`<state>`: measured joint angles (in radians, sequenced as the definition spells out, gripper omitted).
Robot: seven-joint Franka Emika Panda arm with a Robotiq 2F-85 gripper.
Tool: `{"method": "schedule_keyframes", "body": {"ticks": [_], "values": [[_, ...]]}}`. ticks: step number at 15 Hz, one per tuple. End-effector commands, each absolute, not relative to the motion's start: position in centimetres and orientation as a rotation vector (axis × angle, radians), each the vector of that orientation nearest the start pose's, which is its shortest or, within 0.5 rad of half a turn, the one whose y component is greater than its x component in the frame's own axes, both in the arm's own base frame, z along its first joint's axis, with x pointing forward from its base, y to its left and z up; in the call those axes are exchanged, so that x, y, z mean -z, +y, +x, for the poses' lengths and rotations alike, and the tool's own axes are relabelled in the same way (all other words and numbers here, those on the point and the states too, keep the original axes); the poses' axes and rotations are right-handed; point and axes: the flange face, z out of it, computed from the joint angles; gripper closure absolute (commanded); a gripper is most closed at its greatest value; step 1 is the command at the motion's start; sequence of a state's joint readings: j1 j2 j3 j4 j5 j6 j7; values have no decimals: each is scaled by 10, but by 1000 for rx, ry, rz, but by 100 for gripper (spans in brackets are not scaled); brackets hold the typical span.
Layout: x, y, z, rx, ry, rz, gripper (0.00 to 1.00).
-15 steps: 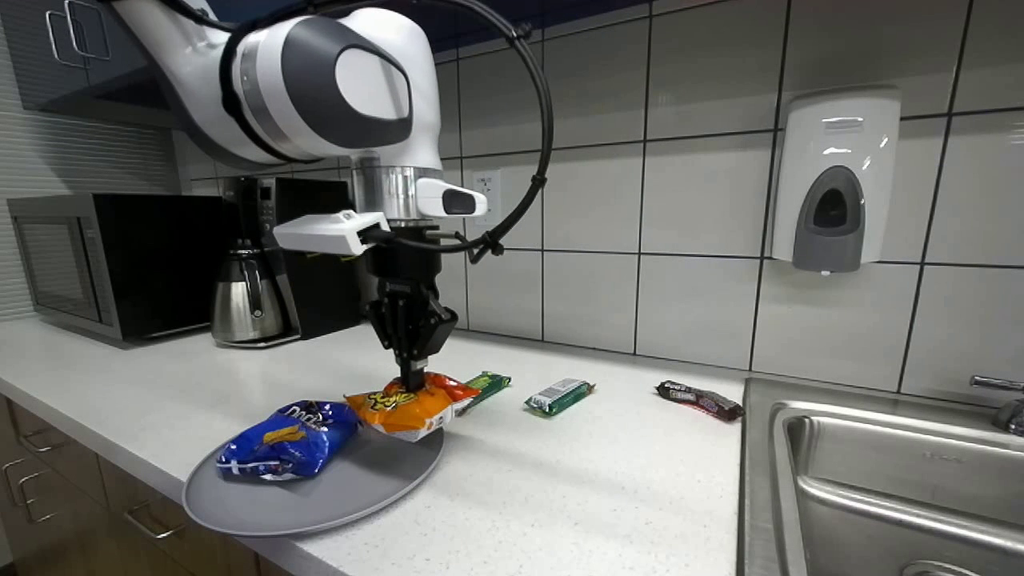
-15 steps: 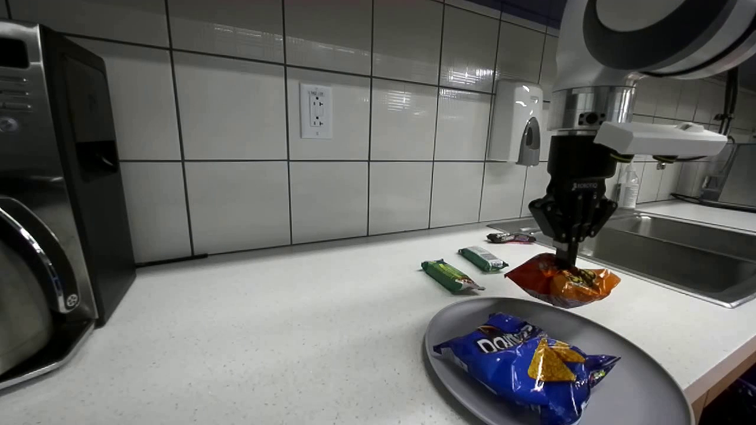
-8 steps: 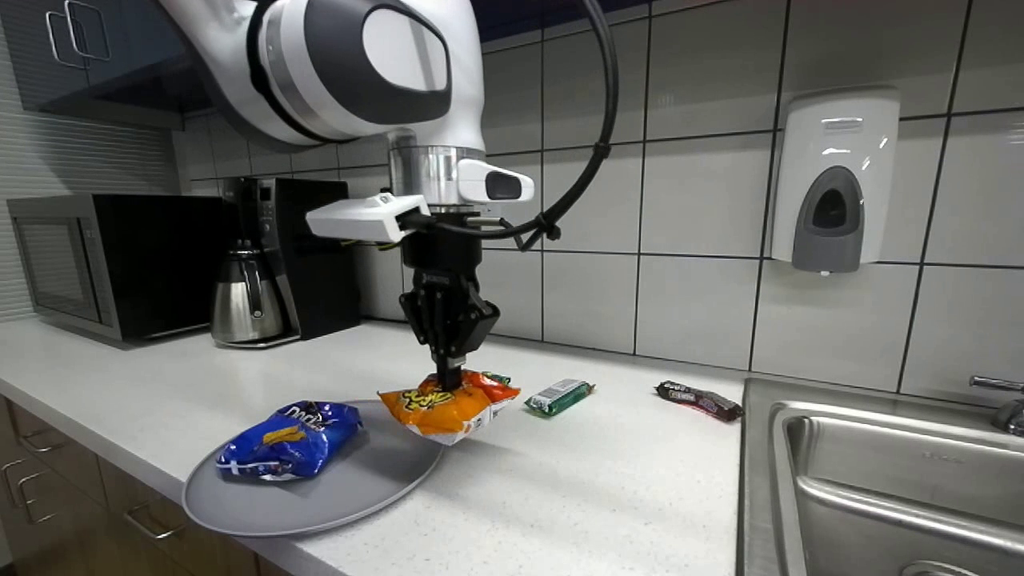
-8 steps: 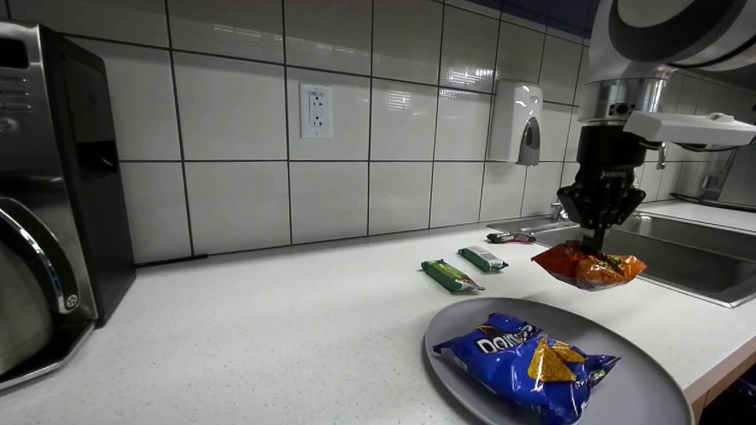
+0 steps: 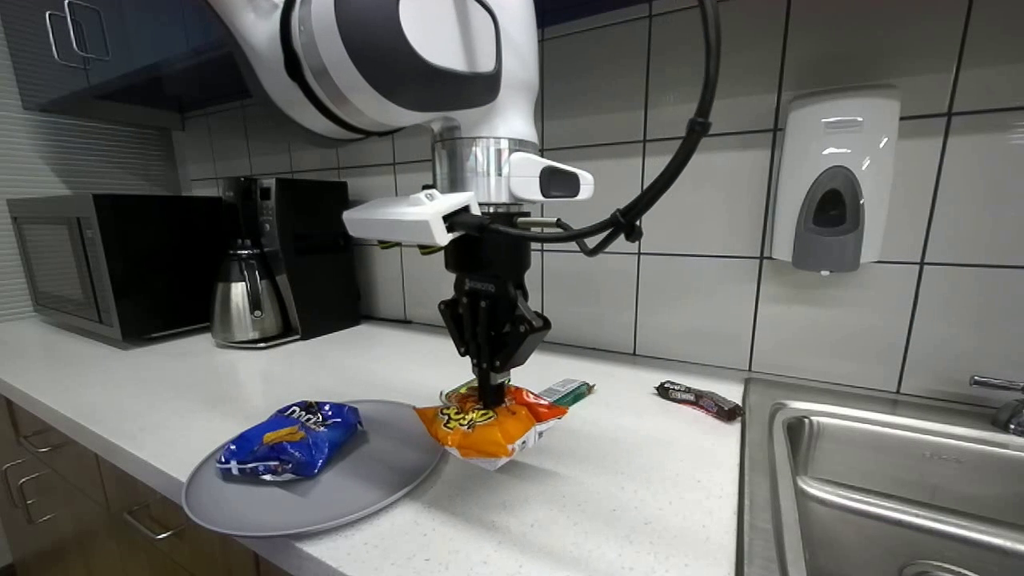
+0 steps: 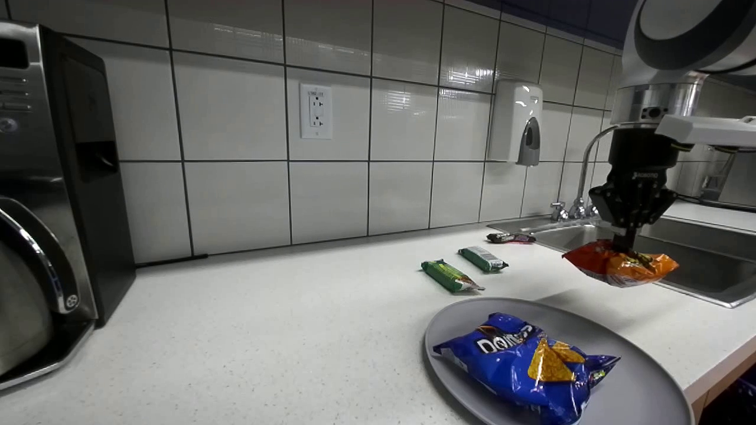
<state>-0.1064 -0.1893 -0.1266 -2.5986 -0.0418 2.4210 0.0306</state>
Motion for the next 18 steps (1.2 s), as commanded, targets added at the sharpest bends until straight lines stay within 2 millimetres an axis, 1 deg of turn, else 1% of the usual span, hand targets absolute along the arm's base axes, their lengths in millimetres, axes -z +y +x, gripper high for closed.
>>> {"method": "schedule_keyframes", "body": {"ticks": [1,6,10,18], "values": [[-325,-124,411,-4,384,-3137,100],[-319,-155,408,-17,475,-3127,100],[-313,-173,408,-31,535,-3118,100],[-296,-191,419,-70,591,-3112,100]]}}
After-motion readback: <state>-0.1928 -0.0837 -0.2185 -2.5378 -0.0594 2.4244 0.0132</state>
